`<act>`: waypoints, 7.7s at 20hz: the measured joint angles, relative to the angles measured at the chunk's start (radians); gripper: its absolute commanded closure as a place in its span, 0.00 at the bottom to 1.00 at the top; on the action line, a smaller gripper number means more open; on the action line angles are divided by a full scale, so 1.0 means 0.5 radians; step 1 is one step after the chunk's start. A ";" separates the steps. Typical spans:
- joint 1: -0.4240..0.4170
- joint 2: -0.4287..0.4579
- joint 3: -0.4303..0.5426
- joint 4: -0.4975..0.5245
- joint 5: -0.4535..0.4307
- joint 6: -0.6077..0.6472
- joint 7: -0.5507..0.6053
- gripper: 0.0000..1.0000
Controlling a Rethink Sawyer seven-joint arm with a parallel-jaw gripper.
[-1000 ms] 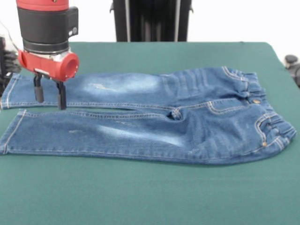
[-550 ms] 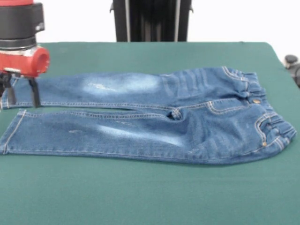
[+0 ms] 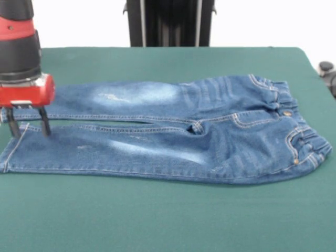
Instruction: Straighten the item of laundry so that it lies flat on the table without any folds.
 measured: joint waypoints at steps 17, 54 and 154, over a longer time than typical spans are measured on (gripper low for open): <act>0.118 0.145 0.001 -0.164 -0.017 0.001 0.000 0.00; 0.359 0.089 -0.247 -0.303 -0.031 0.115 0.000 0.00; 0.705 0.108 -0.952 -0.349 0.304 -0.302 0.073 1.00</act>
